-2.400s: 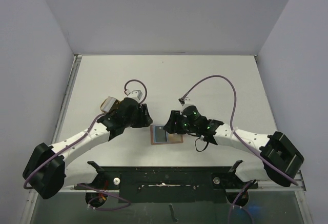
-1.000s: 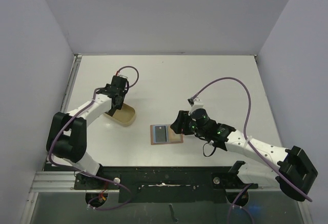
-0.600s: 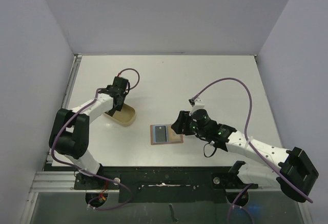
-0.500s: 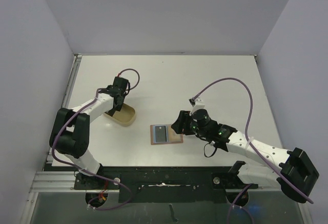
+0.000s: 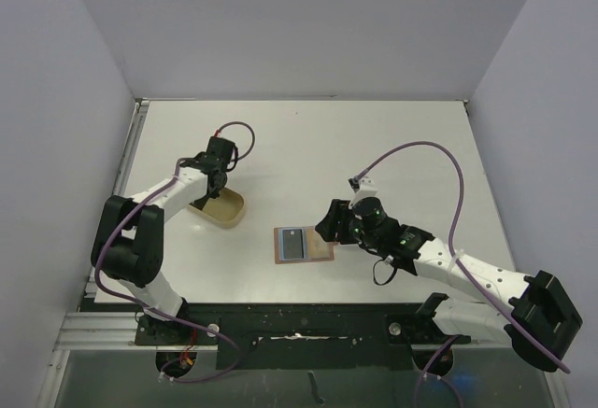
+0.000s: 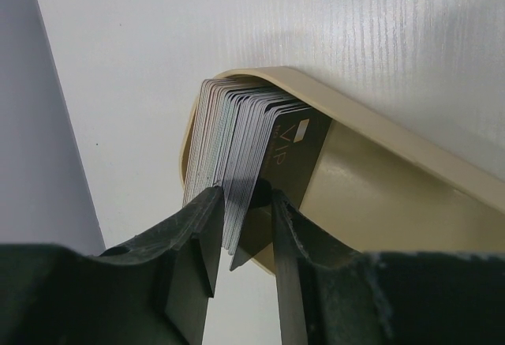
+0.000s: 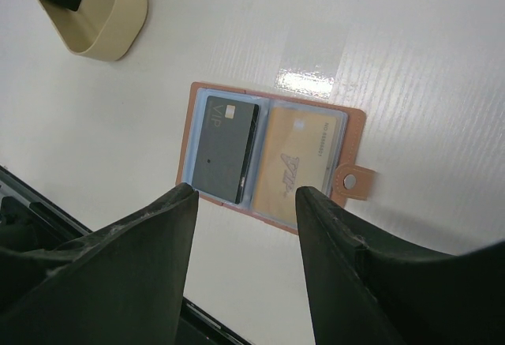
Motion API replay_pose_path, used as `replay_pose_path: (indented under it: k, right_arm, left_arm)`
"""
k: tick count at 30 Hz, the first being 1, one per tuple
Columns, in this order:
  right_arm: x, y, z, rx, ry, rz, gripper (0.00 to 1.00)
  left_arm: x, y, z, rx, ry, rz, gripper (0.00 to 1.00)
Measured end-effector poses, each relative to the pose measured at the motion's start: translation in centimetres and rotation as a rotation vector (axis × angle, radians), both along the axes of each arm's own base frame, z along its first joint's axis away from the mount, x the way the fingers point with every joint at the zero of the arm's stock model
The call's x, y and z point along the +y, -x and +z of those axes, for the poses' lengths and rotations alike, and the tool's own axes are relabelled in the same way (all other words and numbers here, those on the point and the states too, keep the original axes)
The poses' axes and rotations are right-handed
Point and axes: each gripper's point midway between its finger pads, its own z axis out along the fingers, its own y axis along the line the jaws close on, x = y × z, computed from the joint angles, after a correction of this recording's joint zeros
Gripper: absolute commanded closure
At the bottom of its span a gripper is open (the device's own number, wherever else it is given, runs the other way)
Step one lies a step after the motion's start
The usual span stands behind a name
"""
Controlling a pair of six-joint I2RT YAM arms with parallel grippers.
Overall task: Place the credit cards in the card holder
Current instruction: Pick up the credit card from the storage box.
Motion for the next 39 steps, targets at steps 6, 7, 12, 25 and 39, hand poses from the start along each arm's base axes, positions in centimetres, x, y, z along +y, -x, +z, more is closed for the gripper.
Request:
replay_pose_path:
  k: [6, 7, 12, 25, 39]
  right_arm:
    - [0.0, 0.0, 0.0, 0.001, 0.000, 0.000, 0.47]
    - [0.0, 0.0, -0.1, 0.002, 0.000, -0.001, 0.47]
    - [-0.1, 0.1, -0.3, 0.008, 0.002, -0.003, 0.47]
    - [-0.1, 0.1, -0.3, 0.013, -0.004, -0.007, 0.46]
    - [-1.1, 0.1, -3.2, 0.080, 0.094, -0.008, 0.48]
  left_arm:
    - [-0.1, -0.1, 0.3, -0.002, -0.004, -0.003, 0.77]
    - [-0.2, -0.1, 0.4, -0.003, -0.004, -0.003, 0.78]
    - [-0.3, -0.1, 0.5, 0.002, -0.007, -0.006, 0.84]
    - [-2.4, 0.8, 1.9, 0.011, 0.113, -0.037, 1.00]
    - [-8.3, 2.4, 5.6, -0.058, 0.526, -0.064, 1.00]
